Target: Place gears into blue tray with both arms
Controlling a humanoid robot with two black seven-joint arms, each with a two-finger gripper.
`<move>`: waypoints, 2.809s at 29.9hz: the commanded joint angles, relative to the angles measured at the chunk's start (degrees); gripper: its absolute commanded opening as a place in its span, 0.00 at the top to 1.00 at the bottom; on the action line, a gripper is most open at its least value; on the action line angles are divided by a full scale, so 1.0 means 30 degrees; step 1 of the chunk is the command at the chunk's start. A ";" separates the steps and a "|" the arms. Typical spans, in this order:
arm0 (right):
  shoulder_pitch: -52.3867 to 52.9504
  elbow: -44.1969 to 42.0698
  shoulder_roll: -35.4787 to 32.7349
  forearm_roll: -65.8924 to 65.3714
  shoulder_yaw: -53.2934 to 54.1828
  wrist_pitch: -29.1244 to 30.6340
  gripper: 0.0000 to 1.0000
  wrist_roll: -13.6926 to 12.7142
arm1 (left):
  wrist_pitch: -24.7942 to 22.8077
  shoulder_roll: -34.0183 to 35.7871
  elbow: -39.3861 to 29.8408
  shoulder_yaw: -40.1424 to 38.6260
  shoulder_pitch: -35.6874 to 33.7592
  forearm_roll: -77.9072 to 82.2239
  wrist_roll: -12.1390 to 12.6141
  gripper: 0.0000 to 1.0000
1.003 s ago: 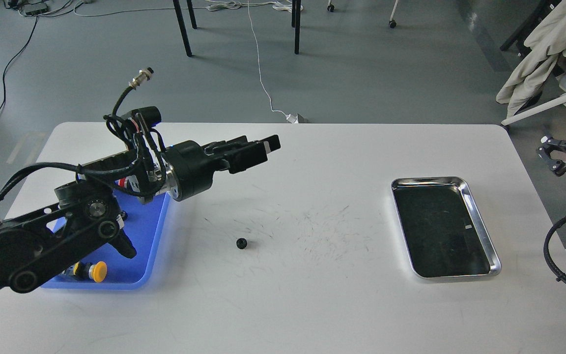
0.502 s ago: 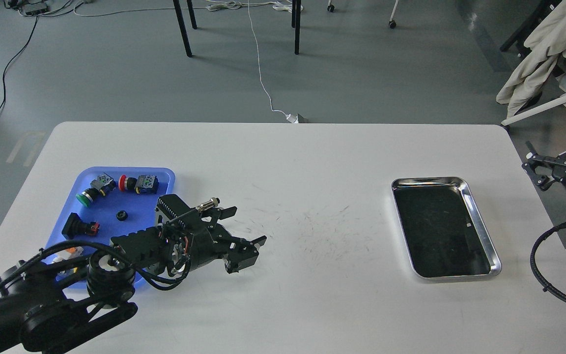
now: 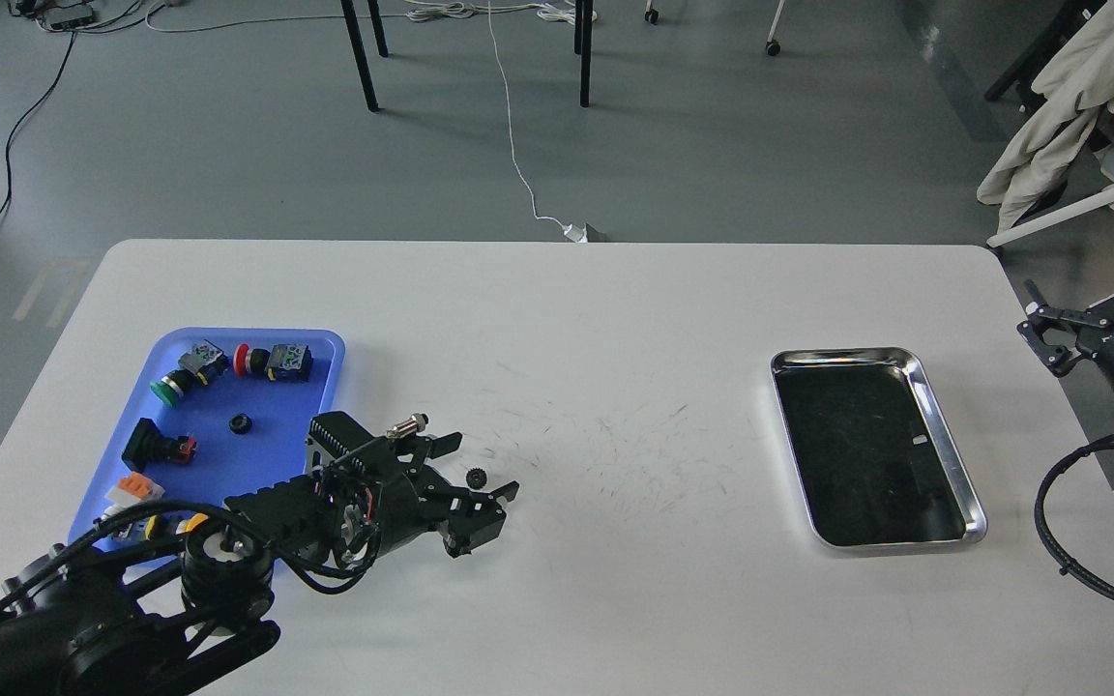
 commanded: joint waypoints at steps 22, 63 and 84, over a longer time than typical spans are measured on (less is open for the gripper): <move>0.0033 0.0035 -0.0057 0.0000 0.0234 -0.0002 0.05 0.0173 | -0.0120 -0.0038 0.0676 -0.0192 0.0796 -0.0006 0.0062 0.91; 0.0033 0.0650 -0.0613 -0.0029 0.0029 -0.0002 0.05 0.0173 | 0.2838 0.7990 -0.0117 -0.3737 0.4546 -0.1448 -0.1930 0.90; 0.0092 0.0680 -0.0584 -0.0058 -0.0088 -0.0002 0.05 0.0173 | 0.4654 0.7784 0.1584 -0.3795 0.4664 -0.2649 -0.2574 0.20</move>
